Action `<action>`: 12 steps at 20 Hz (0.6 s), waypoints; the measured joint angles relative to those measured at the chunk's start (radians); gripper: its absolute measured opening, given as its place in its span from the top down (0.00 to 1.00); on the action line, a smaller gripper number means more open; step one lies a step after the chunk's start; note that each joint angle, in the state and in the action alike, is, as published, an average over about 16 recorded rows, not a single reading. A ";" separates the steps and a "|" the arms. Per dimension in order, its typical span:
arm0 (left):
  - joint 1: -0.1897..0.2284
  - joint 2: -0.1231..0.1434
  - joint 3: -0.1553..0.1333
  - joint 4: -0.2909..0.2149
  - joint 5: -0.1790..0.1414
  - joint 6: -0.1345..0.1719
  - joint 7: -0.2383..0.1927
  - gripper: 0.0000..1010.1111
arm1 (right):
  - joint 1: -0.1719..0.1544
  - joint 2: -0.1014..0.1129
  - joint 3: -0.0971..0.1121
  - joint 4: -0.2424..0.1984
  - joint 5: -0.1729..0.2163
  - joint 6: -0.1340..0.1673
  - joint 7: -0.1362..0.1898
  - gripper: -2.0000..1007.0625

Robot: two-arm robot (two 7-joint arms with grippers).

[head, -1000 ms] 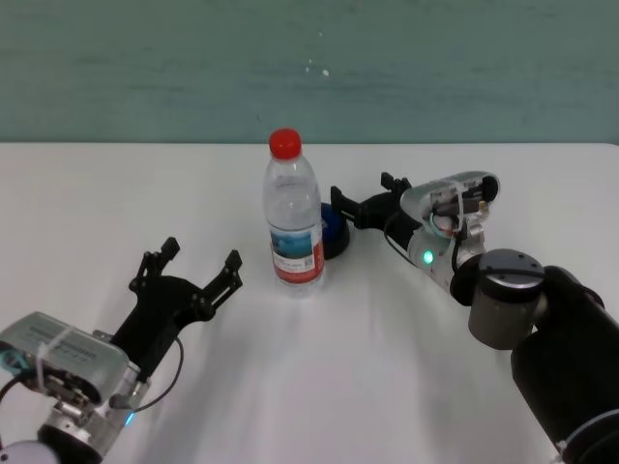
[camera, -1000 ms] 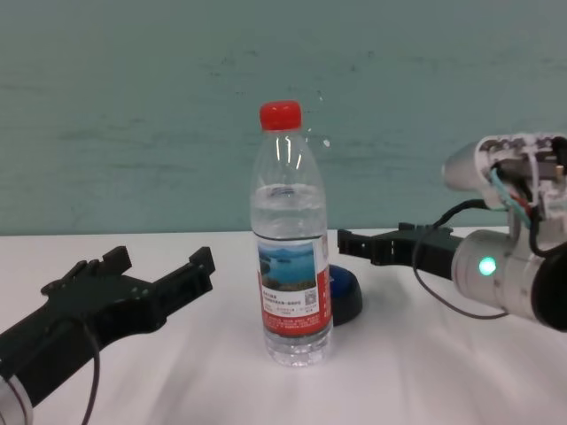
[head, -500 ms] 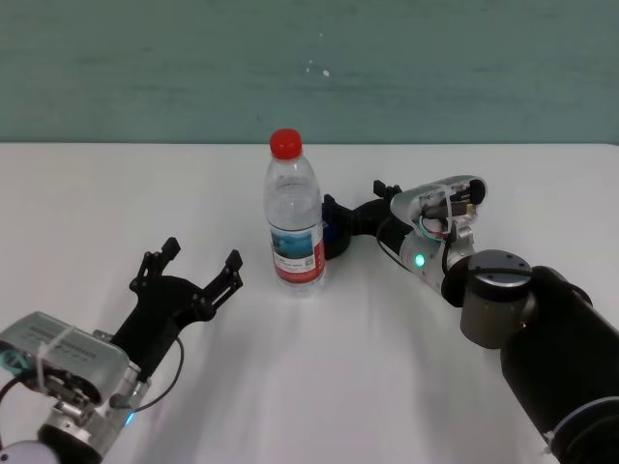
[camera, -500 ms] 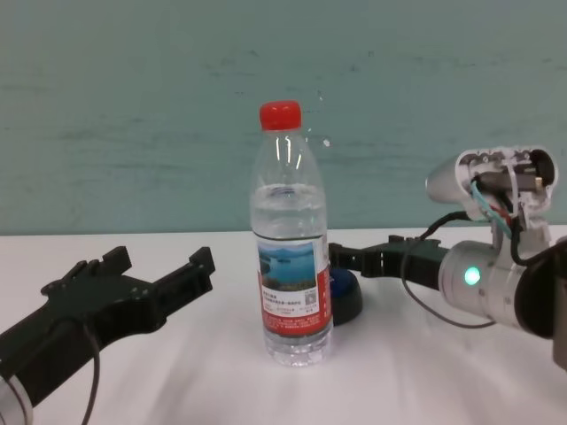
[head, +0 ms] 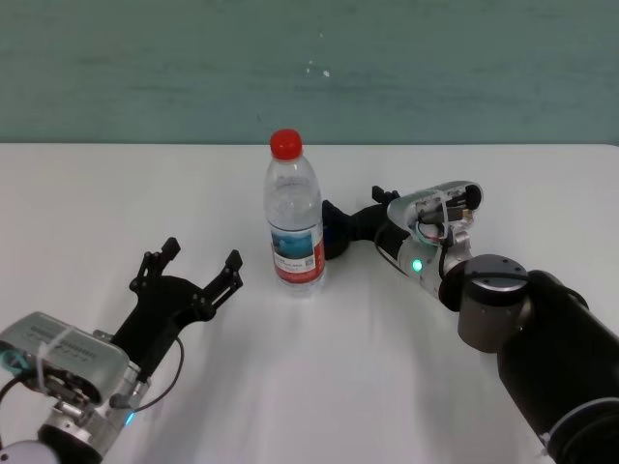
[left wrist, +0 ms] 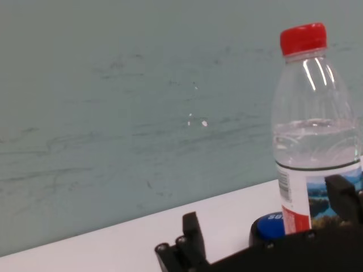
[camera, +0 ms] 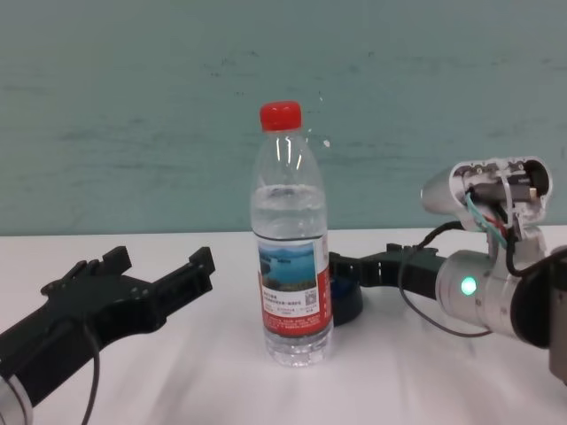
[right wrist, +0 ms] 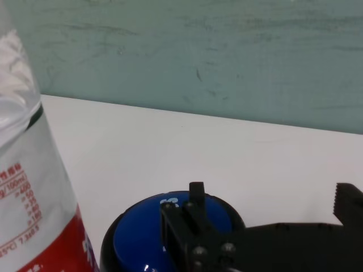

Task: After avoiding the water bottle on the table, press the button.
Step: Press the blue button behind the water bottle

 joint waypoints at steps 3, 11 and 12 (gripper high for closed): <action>0.000 0.000 0.000 0.000 0.000 0.000 0.000 0.00 | -0.001 -0.001 0.002 0.005 -0.003 0.000 -0.001 0.00; 0.000 0.000 0.000 0.000 0.000 0.000 0.000 0.00 | -0.026 0.008 0.015 -0.035 -0.004 0.008 -0.010 0.00; 0.000 0.000 0.000 0.000 0.000 0.000 0.000 0.00 | -0.033 0.010 0.017 -0.047 -0.004 0.009 -0.012 0.00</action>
